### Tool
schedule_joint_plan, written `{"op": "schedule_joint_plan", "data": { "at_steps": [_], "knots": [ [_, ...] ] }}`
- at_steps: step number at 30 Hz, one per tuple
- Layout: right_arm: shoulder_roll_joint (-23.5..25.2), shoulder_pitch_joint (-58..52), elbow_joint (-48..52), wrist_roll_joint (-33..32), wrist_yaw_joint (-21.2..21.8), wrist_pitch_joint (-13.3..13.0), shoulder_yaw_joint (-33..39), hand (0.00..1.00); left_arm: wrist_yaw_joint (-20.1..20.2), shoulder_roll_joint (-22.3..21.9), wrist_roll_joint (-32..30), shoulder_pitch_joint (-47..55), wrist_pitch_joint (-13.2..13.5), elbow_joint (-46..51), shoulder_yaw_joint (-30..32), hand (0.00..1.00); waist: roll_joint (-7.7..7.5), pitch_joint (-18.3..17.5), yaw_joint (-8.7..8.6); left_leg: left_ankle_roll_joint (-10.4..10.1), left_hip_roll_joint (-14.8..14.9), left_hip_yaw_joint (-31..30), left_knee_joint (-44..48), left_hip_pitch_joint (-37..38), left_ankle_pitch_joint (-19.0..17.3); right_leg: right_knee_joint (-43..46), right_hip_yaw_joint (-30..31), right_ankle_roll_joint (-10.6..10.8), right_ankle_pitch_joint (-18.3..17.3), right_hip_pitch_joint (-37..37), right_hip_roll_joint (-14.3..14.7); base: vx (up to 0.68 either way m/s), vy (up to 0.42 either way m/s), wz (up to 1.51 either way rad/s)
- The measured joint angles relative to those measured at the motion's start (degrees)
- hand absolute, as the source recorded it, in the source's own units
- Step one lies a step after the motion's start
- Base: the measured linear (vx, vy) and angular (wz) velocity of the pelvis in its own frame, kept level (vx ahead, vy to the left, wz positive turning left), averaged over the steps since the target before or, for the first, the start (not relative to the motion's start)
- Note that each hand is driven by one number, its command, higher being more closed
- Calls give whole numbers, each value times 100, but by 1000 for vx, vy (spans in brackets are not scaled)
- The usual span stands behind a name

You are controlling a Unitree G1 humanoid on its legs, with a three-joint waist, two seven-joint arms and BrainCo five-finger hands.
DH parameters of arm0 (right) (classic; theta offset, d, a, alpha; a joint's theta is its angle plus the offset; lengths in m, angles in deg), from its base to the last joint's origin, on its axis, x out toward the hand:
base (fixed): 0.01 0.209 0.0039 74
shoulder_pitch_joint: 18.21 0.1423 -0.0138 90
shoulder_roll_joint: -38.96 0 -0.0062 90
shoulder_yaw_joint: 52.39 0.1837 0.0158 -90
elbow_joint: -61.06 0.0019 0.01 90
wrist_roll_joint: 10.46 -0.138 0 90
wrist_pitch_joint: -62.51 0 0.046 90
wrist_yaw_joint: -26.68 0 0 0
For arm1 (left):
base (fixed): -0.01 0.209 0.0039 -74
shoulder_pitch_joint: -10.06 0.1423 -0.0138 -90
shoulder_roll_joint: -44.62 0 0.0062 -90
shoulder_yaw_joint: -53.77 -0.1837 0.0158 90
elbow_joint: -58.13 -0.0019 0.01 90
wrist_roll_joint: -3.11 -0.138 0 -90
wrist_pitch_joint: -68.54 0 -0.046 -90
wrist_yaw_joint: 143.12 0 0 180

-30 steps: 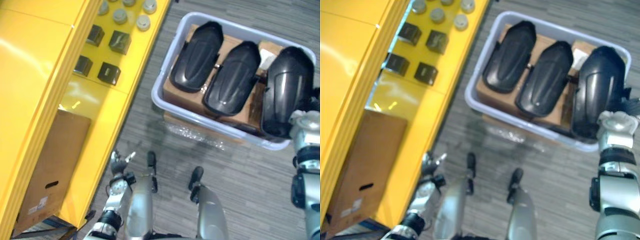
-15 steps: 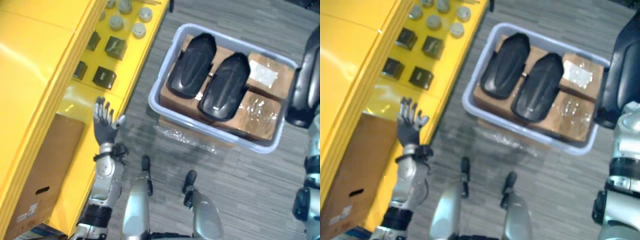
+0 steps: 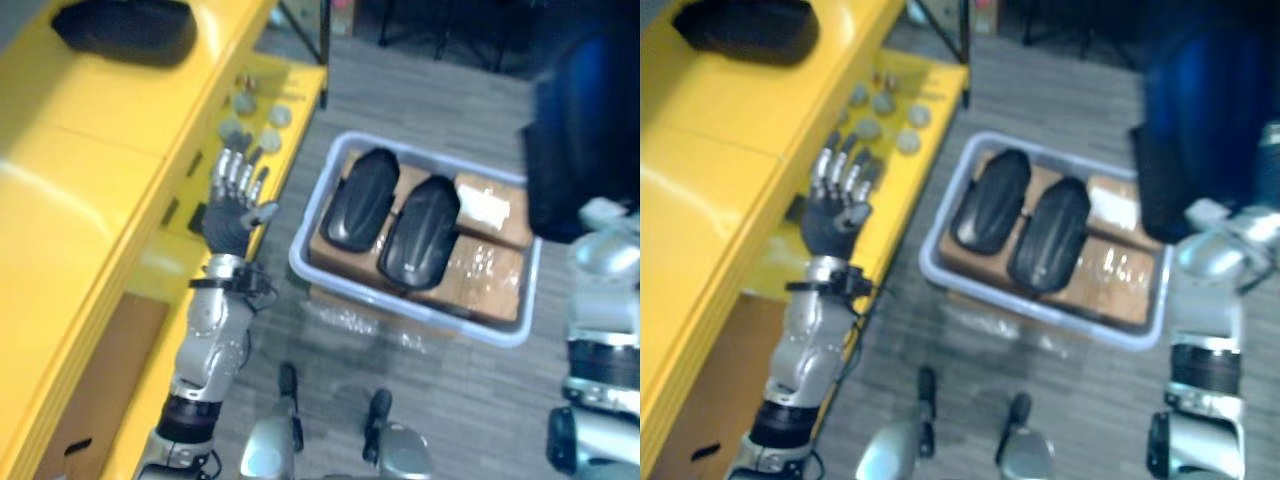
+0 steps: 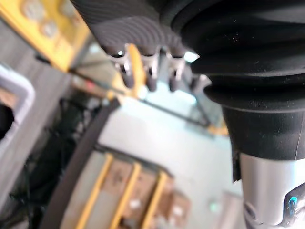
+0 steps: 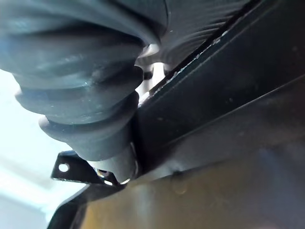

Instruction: Walk over and take plastic housings, then place them on the shelf

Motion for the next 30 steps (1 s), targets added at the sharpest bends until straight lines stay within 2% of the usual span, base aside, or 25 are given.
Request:
{"op": "schedule_joint_plan", "data": {
  "at_steps": [2, 5, 9, 14, 17, 20, 24, 27, 28, 30],
  "knots": [
    [147, 11, 131, 231, 127, -309, -563, 100, -29, -20, -49, -69, -179, -28, -220, 0, -6, -205, 51, 0, -6, -29, 0, 111, 0, -11, -127, 0, 0, 176, 4, 80, -4, 21],
    [411, 144, 165, 363, 220, -583, -1075, 100, -129, -38, -207, -106, -314, -326, -436, 0, -22, -349, 86, 0, -4, -94, 0, 245, 0, -18, -241, 0, 0, 363, 10, 24, -7, 15],
    [647, 278, 174, 509, 210, -964, -1381, 100, -311, -148, -502, -108, -405, -673, -456, 0, -46, -501, 108, -1, -6, -108, -4, 249, 1, -31, -256, -1, 0, 371, 18, -57, 5, 1],
    [805, 278, 176, 760, 142, -1212, -1728, 100, -587, -197, -782, -108, -479, -1029, -616, 0, -124, -662, 103, -10, -69, -127, -48, 254, 77, -223, -281, -7, -9, 454, -7, -110, 10, -4],
    [926, 276, 176, 862, -8, -1287, -1894, 100, -887, -287, -1170, -103, -539, -1277, -650, 0, -86, -701, 113, -17, -76, -113, -63, 246, 139, -233, -314, 4, -86, 444, 1, -192, 12, 0],
    [984, 257, 182, 856, -34, -1331, -1944, 100, -1068, -303, -1200, 16, -568, -1314, -632, 0, -56, -816, 108, -43, -58, -131, -65, 216, 141, -304, -365, 27, -96, 436, 33, -129, 26, 5],
    [1113, 172, 216, 858, -9, -1456, -2065, 100, -943, -303, -1058, 328, -476, -1488, -584, 0, -89, -1056, 130, -66, -44, -133, -64, 150, 181, -440, -410, 13, -23, 436, 50, -16, 5, 1],
    [1231, 30, 205, 877, 96, -1519, -2288, 100, -609, -312, -346, 413, -459, -1530, -599, 0, -128, -1087, 184, -17, -50, -131, -64, 144, 219, -454, -411, 6, 28, 437, 40, 0, 0, 0],
    [1304, -42, 165, 970, 85, -1520, -2372, 100, -450, -334, 66, 415, -421, -1532, -588, 0, -133, -1091, 196, -16, -59, -134, -63, 144, 220, -453, -415, 22, 44, 440, 30, 0, 0, 0],
    [1359, -81, 106, 1083, 64, -1521, -2386, 100, -349, -333, 563, 465, -421, -1541, -573, 0, -133, -1091, 190, -2, -74, -125, -63, 144, 232, -439, -414, 42, 67, 443, 17, 52, 9, -1]
  ]
}}
